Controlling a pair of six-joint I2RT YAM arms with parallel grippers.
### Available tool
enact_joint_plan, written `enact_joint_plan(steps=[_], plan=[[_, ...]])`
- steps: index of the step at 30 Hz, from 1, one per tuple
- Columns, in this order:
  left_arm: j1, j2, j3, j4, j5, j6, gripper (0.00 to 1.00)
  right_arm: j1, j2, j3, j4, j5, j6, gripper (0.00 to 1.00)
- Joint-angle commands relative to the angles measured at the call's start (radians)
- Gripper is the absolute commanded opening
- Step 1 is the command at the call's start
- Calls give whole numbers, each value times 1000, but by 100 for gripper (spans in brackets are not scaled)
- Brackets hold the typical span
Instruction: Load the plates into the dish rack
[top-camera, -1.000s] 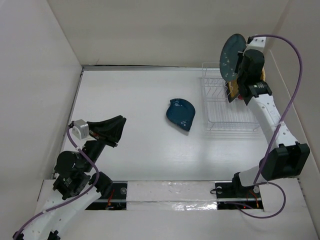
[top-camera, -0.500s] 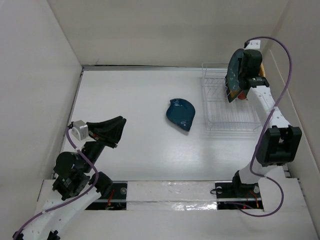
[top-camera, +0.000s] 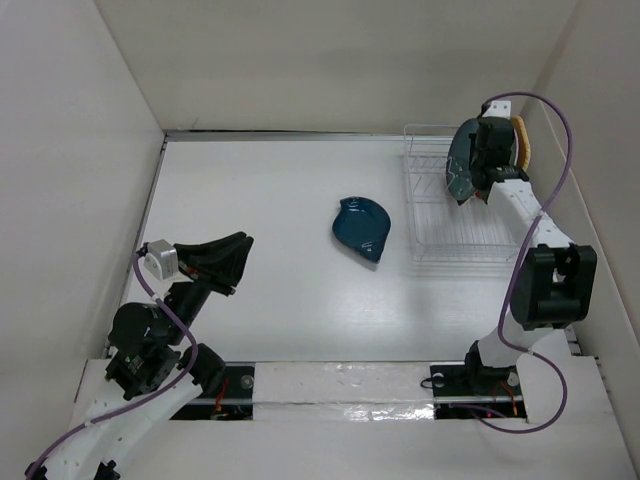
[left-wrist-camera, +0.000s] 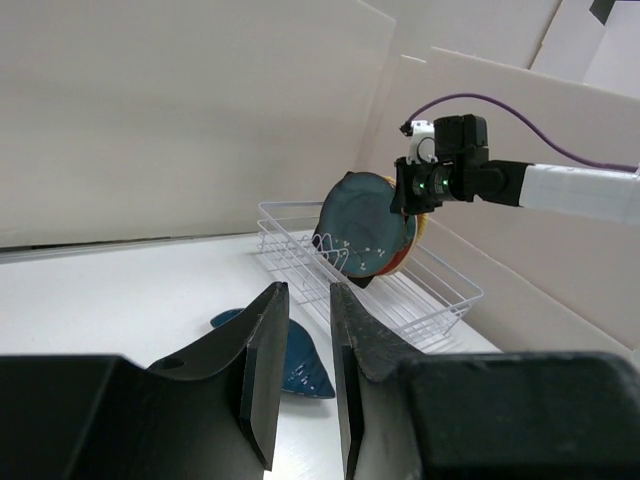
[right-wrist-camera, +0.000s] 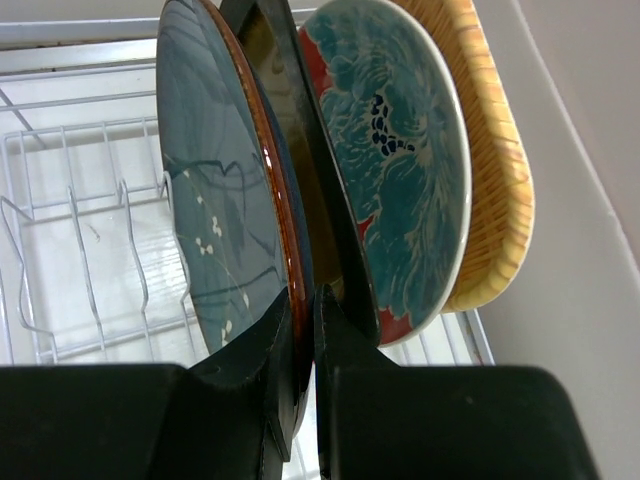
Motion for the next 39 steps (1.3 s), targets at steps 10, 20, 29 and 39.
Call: enact_joint_plan(steps=[10,20,29,39], plan=[[-5,17,15,39,0,-5,21,30,1,-47,271,-16,49,10],[-5,73,24,22,-14,-19,19,39,-2,-67,279,-4,56,23],[-5,187,37,-13,-80,-46,13,57,-42,-129,296,16,170,38],[24,535,106,-70,-34,-135,15,85,-328,-273,271,-94,334,70]])
